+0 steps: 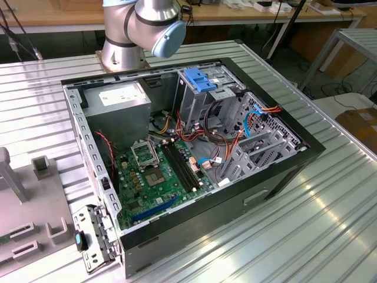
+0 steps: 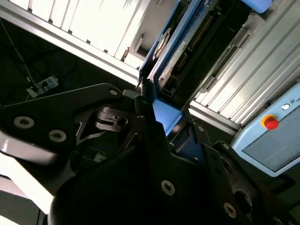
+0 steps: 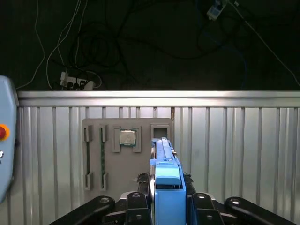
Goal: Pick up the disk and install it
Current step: 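Pick up the disk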
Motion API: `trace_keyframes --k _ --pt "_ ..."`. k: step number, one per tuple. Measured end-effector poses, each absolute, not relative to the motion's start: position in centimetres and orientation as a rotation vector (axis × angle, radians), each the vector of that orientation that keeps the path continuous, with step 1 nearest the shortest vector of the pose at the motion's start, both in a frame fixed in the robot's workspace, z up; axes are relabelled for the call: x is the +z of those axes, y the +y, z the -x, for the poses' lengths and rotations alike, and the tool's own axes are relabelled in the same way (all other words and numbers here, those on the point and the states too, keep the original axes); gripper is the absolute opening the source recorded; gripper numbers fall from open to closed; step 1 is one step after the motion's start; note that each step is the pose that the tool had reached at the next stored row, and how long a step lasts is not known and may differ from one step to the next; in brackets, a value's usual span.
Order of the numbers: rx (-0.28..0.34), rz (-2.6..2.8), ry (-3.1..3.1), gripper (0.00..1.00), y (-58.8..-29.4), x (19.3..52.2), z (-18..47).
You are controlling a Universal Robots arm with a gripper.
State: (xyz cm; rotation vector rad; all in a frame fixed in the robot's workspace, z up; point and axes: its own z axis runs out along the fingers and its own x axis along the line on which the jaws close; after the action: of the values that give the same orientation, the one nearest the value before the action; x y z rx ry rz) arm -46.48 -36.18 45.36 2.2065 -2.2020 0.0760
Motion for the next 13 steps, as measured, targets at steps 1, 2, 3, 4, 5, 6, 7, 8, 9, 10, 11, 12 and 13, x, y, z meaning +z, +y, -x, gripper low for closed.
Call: trace_keyframes --k 1,2,3,4,5,6,7,8,9,10,11,12,13 --pt "0.076 -2.206 -2.202 0.37 -36.2 45.7 46.5" --pt "0.076 -2.206 -2.202 0.37 -36.2 46.0 46.5" --pt "0.076 -2.207 -2.202 0.37 -36.2 46.6 46.5" --pt "0.076 -2.206 -2.202 0.37 -36.2 47.4 46.5" --pt "0.076 -2.206 -2.202 0.37 -36.2 48.7 46.5" --pt "0.076 -2.206 -2.202 0.37 -36.2 49.3 46.5" --pt "0.076 -2.206 -2.202 0.37 -36.2 49.7 46.5" --pt "0.076 -2.206 -2.202 0.37 -36.2 50.2 46.5" --pt "0.076 -2.206 -2.202 0.37 -36.2 50.4 46.5" --pt "0.076 -2.206 -2.202 0.37 -36.2 50.9 46.5" --pt "0.076 -2.206 -2.202 0.37 -36.2 51.1 46.5" --pt "0.076 -2.206 -2.202 0.37 -36.2 51.5 46.5" --pt "0.076 -2.206 -2.202 0.37 -36.2 52.0 46.5"
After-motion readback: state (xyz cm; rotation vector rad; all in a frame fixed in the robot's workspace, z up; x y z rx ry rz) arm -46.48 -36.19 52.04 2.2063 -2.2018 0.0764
